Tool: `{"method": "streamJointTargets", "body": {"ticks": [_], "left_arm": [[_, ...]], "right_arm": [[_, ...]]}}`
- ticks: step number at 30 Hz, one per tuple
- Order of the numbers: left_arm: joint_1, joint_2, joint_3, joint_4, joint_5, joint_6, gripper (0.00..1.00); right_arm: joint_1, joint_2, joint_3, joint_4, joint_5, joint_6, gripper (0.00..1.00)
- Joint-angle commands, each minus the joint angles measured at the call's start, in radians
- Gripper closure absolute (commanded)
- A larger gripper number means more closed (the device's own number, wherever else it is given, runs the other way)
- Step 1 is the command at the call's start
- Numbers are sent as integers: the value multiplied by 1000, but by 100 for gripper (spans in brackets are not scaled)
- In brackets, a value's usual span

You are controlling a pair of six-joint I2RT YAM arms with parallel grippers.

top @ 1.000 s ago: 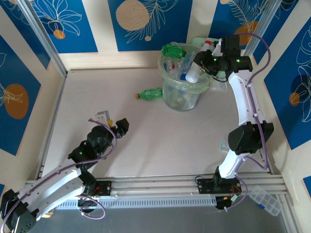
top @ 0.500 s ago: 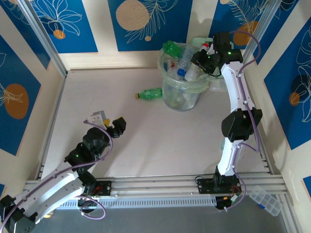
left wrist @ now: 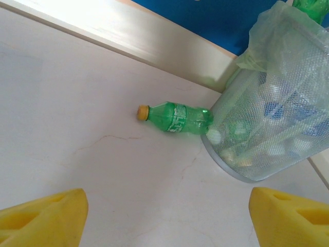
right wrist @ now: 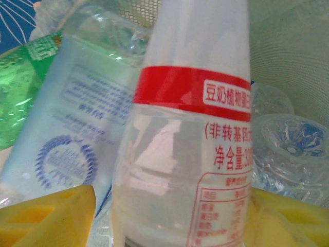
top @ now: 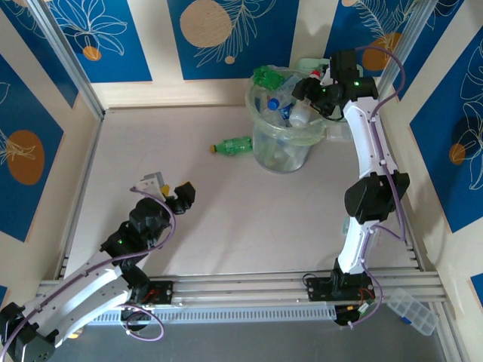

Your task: Put the plastic bottles in the bin

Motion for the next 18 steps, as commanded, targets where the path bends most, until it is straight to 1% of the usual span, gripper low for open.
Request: {"method": "streamJointTargets", "body": {"ticks": [1, 5, 8, 10, 12, 15, 16, 18], "left_arm": [[-6, -1, 23, -6, -22, 17, 18], [-6, -5, 24, -8, -20, 15, 18], [-6, -9, 22, -11, -21, 14, 18], [-6, -9, 23, -10, -24, 13, 18], [-6, -9, 21, -12, -26, 11, 18], [-6, -17, 20, -18, -33, 6, 18], [-6, -23, 20, -20, -33, 6, 18], [-6, -32, 18, -23, -40, 6, 18]], "right_arm": [[-3, -62, 27, -52, 20, -21, 26], [-1, -73, 36, -65, 64, -32, 24], [-2, -72, 44, -76, 65, -40, 24], [-1, -73, 40, -73, 61, -46, 26], [3, -70, 37, -69, 65, -53, 30], [11, -61, 48, -79, 108, -60, 36], [12, -60, 51, -84, 126, -60, 40], [12, -62, 43, -77, 145, -62, 43]]}}
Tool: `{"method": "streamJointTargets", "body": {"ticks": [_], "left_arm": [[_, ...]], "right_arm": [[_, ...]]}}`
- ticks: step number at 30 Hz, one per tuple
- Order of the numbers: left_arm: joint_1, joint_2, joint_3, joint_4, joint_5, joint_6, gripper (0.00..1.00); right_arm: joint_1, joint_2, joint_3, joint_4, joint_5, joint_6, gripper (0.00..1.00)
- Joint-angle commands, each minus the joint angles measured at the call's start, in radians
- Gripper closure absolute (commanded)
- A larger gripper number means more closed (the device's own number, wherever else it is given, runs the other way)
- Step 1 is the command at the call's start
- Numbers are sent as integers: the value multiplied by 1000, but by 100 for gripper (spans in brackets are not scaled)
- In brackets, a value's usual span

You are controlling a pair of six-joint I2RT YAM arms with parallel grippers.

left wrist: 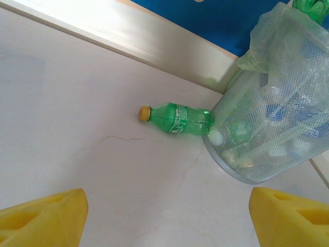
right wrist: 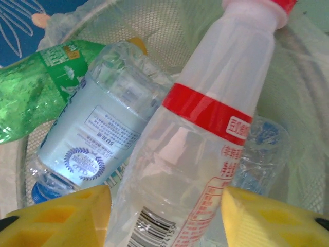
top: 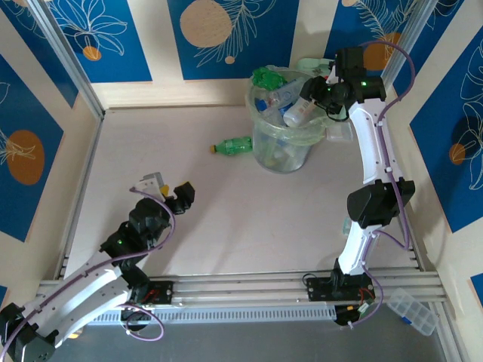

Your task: Put the plastic bottles in the bin

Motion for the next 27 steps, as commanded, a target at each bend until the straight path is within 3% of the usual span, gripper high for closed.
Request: {"method": "streamJointTargets", "body": {"ticks": [1, 12, 20, 27], "left_arm": [[-6, -27, 16, -18, -36, 5, 18], [-6, -67, 17, -62, -99, -19, 18], [-5, -60, 20, -66, -109, -31, 18], [-6, -59, 14, -63, -123, -29, 17]], "right_arm": [[7, -13, 17, -18, 52, -18, 44], [31, 22, 25, -46, 118, -41, 48], [33, -116, -27, -5, 72, -5, 33], [63, -276, -213, 77, 93, 15, 28]]}}
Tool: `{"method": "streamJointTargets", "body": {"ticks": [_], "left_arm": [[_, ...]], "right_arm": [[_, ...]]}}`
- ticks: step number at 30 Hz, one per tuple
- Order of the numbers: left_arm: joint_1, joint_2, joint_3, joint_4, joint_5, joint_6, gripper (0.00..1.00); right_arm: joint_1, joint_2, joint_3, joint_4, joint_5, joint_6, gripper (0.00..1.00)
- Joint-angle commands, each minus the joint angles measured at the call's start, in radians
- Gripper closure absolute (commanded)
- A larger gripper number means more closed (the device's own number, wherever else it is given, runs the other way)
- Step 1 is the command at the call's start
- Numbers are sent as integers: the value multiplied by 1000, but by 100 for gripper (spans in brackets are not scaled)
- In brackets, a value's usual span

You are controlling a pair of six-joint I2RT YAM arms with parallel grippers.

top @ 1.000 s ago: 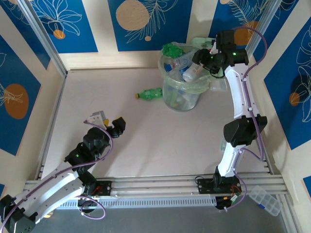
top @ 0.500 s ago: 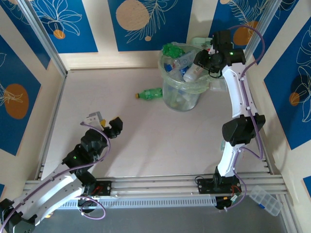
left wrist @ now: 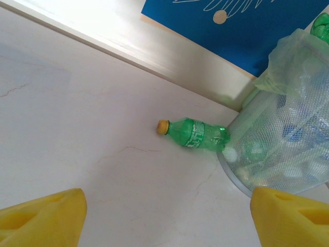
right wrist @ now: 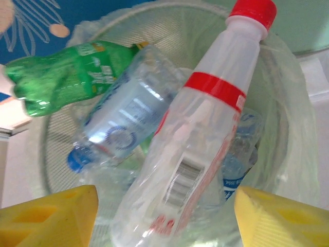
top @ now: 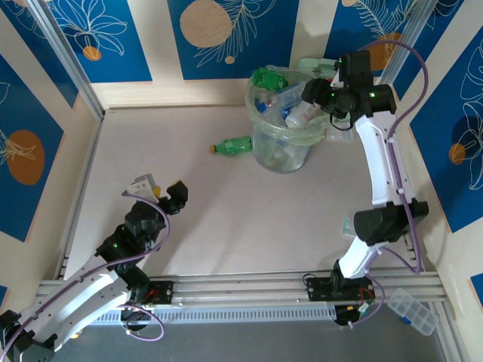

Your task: Put the plastic bottles in the bin

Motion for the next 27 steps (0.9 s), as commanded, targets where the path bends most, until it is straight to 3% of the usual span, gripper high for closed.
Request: {"method": "streamJointTargets", "body": {"ticks": [1, 8, 15, 21, 27], "left_arm": [[-6, -2, 13, -10, -27, -2, 17], [-6, 2, 11, -7, -20, -2, 16], [-6, 47, 17, 19, 8, 2, 15], [-5, 115, 48, 80, 73, 40, 11], [2, 324, 219, 13, 97, -42, 2]], "right_arm": [[13, -102, -114, 74, -5, 34, 28], [80, -384, -472, 269, 19, 86, 28], [360, -645, -864, 471, 141, 89, 28], [501, -726, -1157, 651, 129, 107, 29], [537, -707, -1320, 807, 120, 135, 31]]}}
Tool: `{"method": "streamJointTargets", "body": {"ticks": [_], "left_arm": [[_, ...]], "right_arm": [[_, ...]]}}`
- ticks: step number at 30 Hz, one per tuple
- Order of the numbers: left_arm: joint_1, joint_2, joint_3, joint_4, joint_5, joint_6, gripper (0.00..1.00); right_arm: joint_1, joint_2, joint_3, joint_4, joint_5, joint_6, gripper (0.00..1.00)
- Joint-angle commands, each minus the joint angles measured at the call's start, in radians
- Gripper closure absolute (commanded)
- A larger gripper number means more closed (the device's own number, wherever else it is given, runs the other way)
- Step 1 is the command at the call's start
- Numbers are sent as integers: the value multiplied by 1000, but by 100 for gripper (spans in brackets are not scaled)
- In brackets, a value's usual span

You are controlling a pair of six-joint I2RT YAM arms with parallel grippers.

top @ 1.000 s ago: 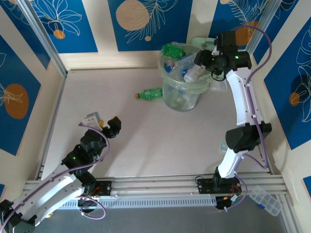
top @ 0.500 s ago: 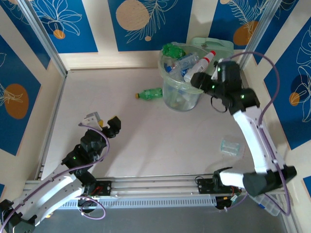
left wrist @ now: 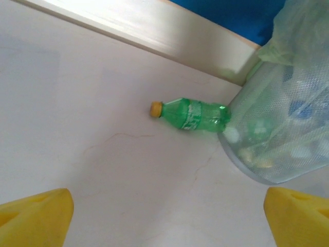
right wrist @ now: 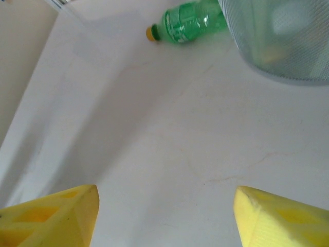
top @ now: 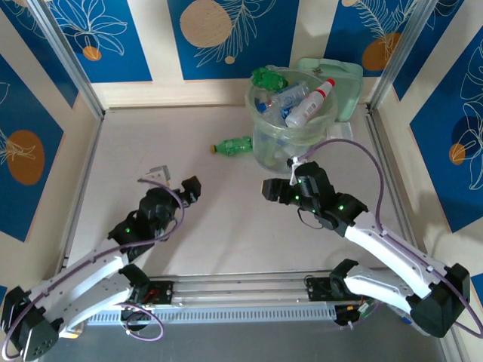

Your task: Put the plastic bottles in the bin

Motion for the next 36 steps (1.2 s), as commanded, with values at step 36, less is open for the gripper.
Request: {"method": "streamJointTargets", "body": {"ticks": [36], "left_arm": [[263, 1220, 914, -46, 461, -853, 8]], "right_arm": [[153, -151, -259, 403, 178, 13, 41]]}}
